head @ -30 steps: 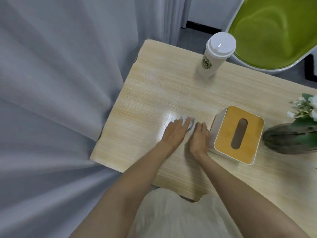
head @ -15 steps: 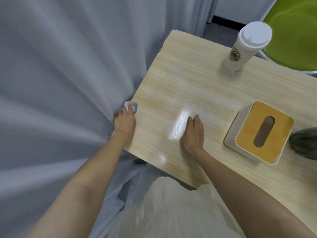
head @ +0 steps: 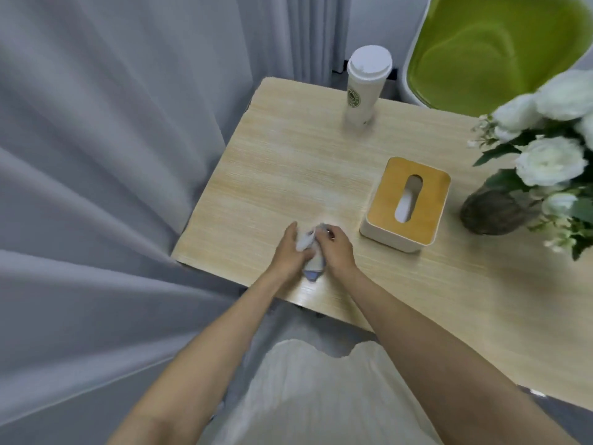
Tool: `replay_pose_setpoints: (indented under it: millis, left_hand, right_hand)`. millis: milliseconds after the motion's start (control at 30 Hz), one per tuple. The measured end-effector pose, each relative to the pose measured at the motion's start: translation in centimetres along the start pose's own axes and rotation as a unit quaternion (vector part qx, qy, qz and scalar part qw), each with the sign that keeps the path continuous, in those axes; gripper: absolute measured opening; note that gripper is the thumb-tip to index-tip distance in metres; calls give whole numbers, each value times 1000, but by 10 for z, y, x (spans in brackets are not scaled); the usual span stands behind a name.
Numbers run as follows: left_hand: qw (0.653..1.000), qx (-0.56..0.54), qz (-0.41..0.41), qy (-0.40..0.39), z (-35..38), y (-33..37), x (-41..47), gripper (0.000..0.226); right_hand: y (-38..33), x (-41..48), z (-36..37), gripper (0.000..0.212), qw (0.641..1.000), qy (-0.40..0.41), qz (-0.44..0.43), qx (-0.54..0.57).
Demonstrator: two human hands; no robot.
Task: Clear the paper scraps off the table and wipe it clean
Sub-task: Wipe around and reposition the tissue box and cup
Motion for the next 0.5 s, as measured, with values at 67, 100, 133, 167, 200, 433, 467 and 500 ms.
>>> replay_pose_setpoints:
  millis: [67, 100, 133, 167, 200, 433, 467, 500]
  left_hand:
    - [998, -23, -2, -64, 43, 7, -9, 52]
    - [995, -26, 0, -94, 62, 11, -16, 46]
    - [992, -27, -3, -124, 79, 15, -23, 44]
    - [987, -27, -9, -159, 96, 18, -30, 41]
    - [981, -20, -14, -193, 112, 22, -37, 38]
    - [982, 86, -58, -158, 138, 60, -38, 22]
    - [984, 64, -96, -134, 129, 61, -34, 20]
    - [984, 34, -131, -113, 121, 61, -30, 19]
  right_hand:
    - [17, -12, -30, 36, 998, 24, 34, 39]
    - [26, -18, -49, 33, 998, 38, 36, 35]
    - [35, -24, -68, 29, 998, 53, 35, 31]
    - [45, -30, -87, 26, 996, 67, 40, 34]
    - [55, -36, -105, 23, 995, 79, 53, 42]
    - [83, -53, -215, 21, 975, 175, 106, 87]
    - [83, -53, -224, 19, 972, 184, 111, 99]
    - [84, -50, -230, 18, 969, 190, 114, 108]
Point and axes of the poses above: each hand's wrist, its own x-axis towards the middle knuckle, its own z-axis out of the palm, y = z × x, the point moved 6 cm from there along x, towards the middle knuckle, and after that the axes turned 7 degrees about x, right-handed, at the moved point
